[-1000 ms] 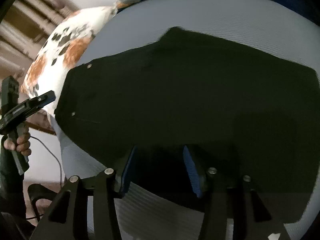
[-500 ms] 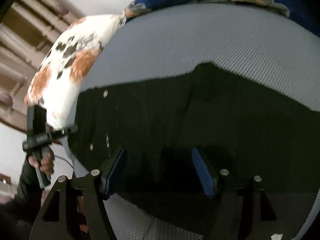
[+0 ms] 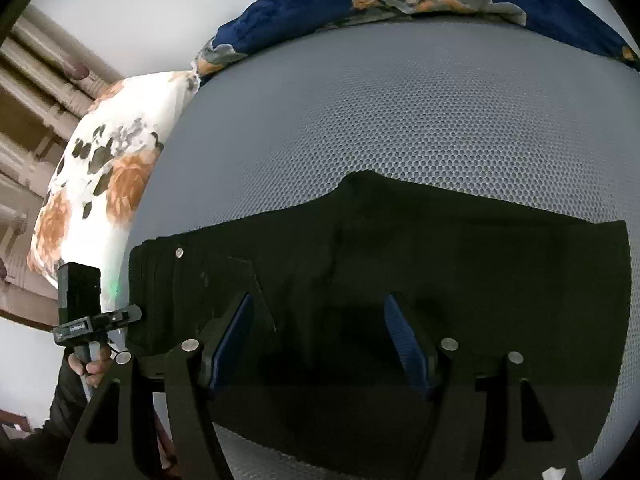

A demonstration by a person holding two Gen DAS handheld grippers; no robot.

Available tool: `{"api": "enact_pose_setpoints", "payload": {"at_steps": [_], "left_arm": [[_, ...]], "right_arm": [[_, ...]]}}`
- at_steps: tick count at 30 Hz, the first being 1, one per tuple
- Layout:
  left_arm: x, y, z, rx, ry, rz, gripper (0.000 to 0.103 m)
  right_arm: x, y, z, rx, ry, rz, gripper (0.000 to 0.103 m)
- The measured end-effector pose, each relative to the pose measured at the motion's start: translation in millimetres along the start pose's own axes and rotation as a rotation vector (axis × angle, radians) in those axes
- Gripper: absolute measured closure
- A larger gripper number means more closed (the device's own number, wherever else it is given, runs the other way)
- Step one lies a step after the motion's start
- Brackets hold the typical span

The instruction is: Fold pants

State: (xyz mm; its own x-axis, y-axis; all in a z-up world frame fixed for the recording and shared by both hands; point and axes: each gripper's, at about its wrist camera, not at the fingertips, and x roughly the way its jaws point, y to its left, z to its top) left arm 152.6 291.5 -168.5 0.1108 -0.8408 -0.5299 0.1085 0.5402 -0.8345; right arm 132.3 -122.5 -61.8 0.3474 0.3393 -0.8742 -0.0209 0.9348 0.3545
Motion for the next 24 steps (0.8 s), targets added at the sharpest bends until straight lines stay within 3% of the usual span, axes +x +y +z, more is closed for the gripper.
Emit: {"api": "enact_pose_setpoints", "payload": {"at_steps": [8, 18, 24], "left_arm": [[18, -4, 20, 0.015, 0.01, -0.027, 0.055], [21, -31, 5, -0.053, -0.088, 0.099, 0.075], [15, -62, -1, -0.127, -0.134, 0.107, 0.079]], "right_arm": [[2, 1, 2, 0.01, -0.013, -0.004, 0.037], [-19, -12, 0, 0.039, -0.081, -0.008, 0.037], [-40, -29, -10, 0.061, -0.13, -0.014, 0.037]]}}
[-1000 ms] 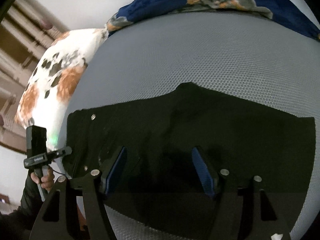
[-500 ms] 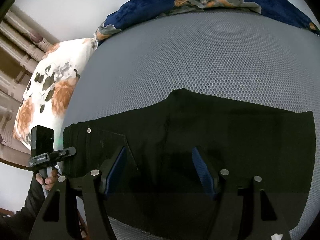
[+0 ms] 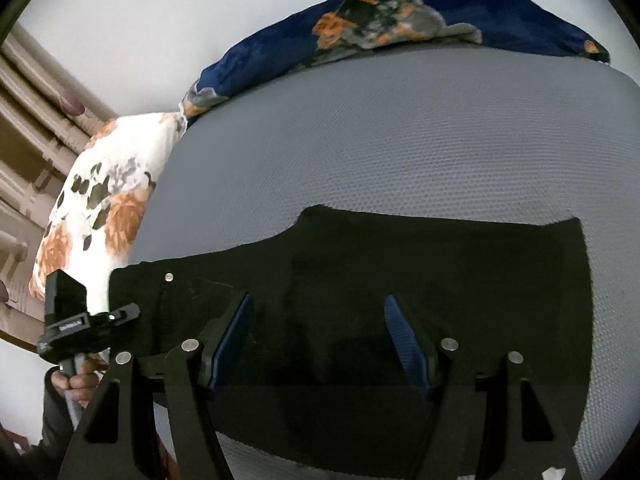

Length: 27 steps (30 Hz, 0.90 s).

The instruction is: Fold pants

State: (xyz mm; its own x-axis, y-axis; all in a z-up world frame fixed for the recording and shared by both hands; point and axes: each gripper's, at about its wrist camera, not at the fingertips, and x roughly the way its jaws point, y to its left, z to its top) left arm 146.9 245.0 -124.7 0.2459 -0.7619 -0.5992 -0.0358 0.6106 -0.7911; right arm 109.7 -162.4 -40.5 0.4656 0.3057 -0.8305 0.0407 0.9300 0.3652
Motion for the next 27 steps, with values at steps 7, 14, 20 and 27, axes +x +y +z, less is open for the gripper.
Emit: {"api": "enact_pose_setpoints", "payload": {"at_steps": [7, 14, 20, 27], "left_arm": [[-3, -60, -16, 0.019, -0.041, 0.029, 0.081], [20, -141, -34, 0.097, -0.066, 0.008, 0.082], [68, -196, -51, 0.166, -0.038, -0.007, 0.084], [142, -233, -72, 0.212, 0.034, 0.051, 0.084]], "right_arm": [[-24, -32, -10, 0.045, -0.05, 0.017, 0.037], [-53, -71, -22, 0.074, -0.11, 0.014, 0.037], [-80, -111, -33, 0.1, -0.177, 0.003, 0.037], [-91, -161, -45, 0.24, -0.235, 0.025, 0.037]]}}
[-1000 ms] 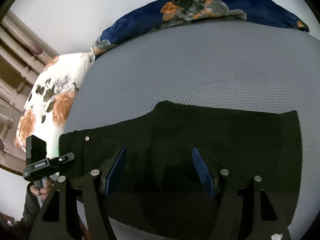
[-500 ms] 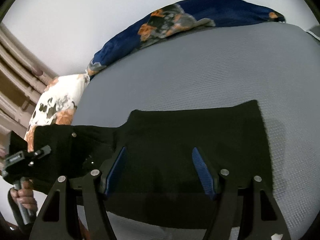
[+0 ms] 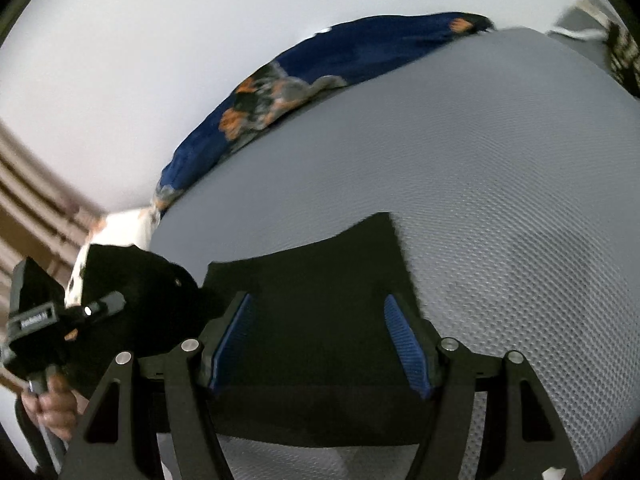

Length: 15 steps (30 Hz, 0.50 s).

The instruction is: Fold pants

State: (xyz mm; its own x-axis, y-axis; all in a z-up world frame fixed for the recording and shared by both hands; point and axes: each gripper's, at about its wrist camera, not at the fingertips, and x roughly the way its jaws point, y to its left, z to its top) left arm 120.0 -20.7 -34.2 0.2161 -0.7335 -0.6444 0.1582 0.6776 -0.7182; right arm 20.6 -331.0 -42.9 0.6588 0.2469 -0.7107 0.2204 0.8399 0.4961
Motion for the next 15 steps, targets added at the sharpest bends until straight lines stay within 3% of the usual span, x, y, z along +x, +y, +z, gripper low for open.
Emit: {"api": "enact_pose_setpoints", "payload": {"at_steps": [7, 15], "left_arm": [[50, -30, -10, 0.089, 0.036, 0.1, 0.084], [85, -34, -21, 0.159, 0.065, 0.209, 0.084]], "right_arm": [[5, -18, 0, -0.029, -0.018, -0.105, 0.037], [11, -20, -1, -0.052, -0.002, -0.118, 0.037]]}}
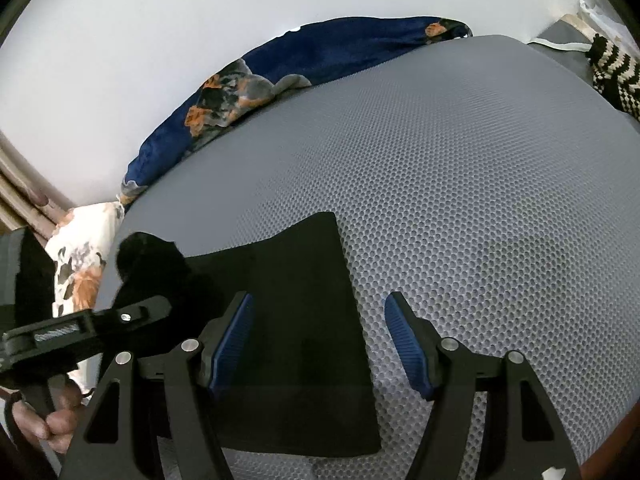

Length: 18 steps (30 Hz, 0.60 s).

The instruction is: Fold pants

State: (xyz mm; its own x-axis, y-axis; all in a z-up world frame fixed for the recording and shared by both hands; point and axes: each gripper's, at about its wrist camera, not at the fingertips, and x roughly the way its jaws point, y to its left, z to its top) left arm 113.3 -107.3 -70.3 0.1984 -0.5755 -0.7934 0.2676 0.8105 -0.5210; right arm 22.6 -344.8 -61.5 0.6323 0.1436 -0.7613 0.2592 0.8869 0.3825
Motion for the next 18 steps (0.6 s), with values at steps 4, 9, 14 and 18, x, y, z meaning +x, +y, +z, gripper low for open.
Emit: {"api": "enact_pose_setpoints", "payload": {"at_steps": [4, 9, 14, 18], "left_arm": [[12, -3, -1, 0.02, 0.005, 0.032, 0.082], [14, -11, -4, 0.061, -0.002, 0.051, 0.075], [9, -17, -6, 0.085, 0.003, 0.007, 0.057], [-9, -23, -8, 0.123, -0.036, 0.008, 0.051]], "right_arm": [[1, 1, -1, -0.01, 0.003, -0.001, 0.037], [0, 3, -2, -0.016, 0.005, 0.004, 0.037], [-1, 4, -2, -0.013, 0.002, 0.005, 0.037], [-1, 6, -2, -0.021, 0.005, 0.005, 0.037]]}}
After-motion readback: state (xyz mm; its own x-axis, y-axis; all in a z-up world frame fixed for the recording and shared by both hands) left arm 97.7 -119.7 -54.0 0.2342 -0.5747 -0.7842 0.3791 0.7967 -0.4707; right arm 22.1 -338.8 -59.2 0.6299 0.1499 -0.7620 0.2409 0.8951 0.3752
